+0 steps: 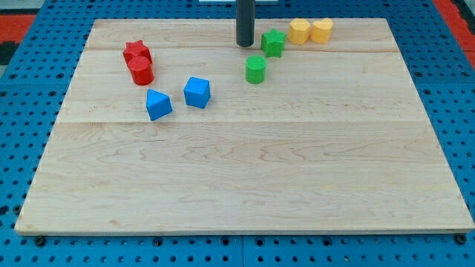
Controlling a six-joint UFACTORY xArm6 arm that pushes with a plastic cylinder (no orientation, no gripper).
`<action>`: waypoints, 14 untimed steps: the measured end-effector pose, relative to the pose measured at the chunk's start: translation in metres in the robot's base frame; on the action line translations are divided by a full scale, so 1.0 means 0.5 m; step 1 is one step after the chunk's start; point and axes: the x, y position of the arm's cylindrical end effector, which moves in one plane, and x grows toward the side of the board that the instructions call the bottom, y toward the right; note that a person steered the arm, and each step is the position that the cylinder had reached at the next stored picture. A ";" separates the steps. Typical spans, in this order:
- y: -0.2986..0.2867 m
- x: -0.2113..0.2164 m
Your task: Place the green blocks at bottom to the yellow blocks
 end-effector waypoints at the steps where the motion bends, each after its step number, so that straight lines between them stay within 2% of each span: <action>1: 0.084 0.000; 2: 0.106 0.007; 3: -0.002 0.013; 4: -0.096 0.072; 5: -0.066 0.171; 6: -0.003 0.188; 7: 0.051 0.140; 8: 0.132 0.133; 9: 0.158 0.125; 11: 0.172 0.168; 12: 0.177 0.113; 13: 0.203 0.111; 14: 0.241 0.160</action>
